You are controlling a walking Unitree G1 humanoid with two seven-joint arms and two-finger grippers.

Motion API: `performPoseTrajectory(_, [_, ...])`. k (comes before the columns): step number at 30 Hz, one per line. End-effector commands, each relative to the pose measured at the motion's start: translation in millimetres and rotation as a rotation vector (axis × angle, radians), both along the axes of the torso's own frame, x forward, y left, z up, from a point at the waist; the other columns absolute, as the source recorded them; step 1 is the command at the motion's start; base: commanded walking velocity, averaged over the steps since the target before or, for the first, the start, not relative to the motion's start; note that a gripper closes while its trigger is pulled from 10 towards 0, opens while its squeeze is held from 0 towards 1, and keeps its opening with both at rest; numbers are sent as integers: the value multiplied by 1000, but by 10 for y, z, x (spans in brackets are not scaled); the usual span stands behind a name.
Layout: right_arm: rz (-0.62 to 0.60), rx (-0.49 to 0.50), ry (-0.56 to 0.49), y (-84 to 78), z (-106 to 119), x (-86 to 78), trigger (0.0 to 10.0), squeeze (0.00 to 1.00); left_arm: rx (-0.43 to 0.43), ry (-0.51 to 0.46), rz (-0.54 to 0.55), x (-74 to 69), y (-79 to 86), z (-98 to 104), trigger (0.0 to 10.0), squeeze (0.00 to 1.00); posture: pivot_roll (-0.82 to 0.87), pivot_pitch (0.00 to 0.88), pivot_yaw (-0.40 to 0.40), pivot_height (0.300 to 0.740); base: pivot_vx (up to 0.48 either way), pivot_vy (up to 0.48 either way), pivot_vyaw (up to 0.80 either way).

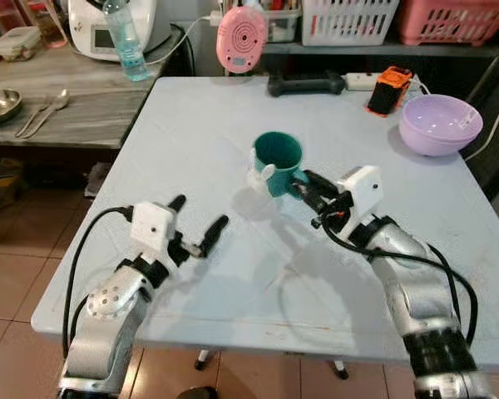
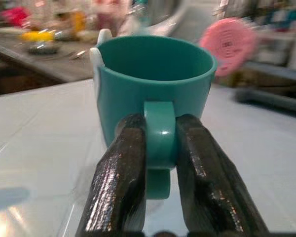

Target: Setting the table

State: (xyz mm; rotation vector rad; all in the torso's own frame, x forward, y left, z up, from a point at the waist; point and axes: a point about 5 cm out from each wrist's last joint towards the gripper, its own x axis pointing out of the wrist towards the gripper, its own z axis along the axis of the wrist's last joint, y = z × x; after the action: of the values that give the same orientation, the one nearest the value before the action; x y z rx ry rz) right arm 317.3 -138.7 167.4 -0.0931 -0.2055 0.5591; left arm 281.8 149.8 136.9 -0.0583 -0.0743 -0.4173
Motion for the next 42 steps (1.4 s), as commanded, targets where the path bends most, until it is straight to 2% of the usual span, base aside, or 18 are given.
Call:
performPoseTrajectory(1, [-97,37,-36,-68,101,-43,0,0,-2,-4,82,67,71,17,10000,0,10,17,13,740,0,0,0])
performPoseTrajectory(2, [-134,54,-37,-80,110,-70,0,0,5,-8,112,96,85,19,10000,0,6,16,13,740,0,0,0])
performPoseTrajectory(3, [-200,78,-34,-108,111,-104,1216,0,20,-13,161,135,112,12,10000,0,-6,15,14,740,0,0,0])
performPoseTrajectory(5, [-261,95,-27,-125,99,-152,6510,0,34,10,232,179,158,-29,10000,0,-16,14,17,740,0,0,0])
performPoseTrajectory(6, [-290,90,-19,-132,78,-177,10000,0,42,25,257,193,179,-55,10000,0,-22,15,19,740,0,0,0])
performPoseTrajectory(12, [-407,92,8,-139,30,-289,10000,0,1,86,284,222,207,-139,10000,0,-32,19,25,740,0,0,0])
performPoseTrajectory(16, [-450,110,34,-128,29,-299,10000,0,-10,98,300,231,219,-159,10000,0,-26,26,22,740,0,0,0])
performPoseTrajectory(22, [-460,114,62,-105,-12,-302,10000,0,18,87,307,205,251,-178,10000,0,-21,32,19,740,0,0,-76])
performPoseTrajectory(34, [-447,118,84,-41,-14,-313,10000,0,24,94,288,207,250,-181,10000,0,-23,42,25,740,0,0,-705])
performPoseTrajectory(42, [-445,117,89,-24,-27,-318,10000,0,41,98,294,203,238,-185,10000,0,-19,44,29,740,0,0,0])
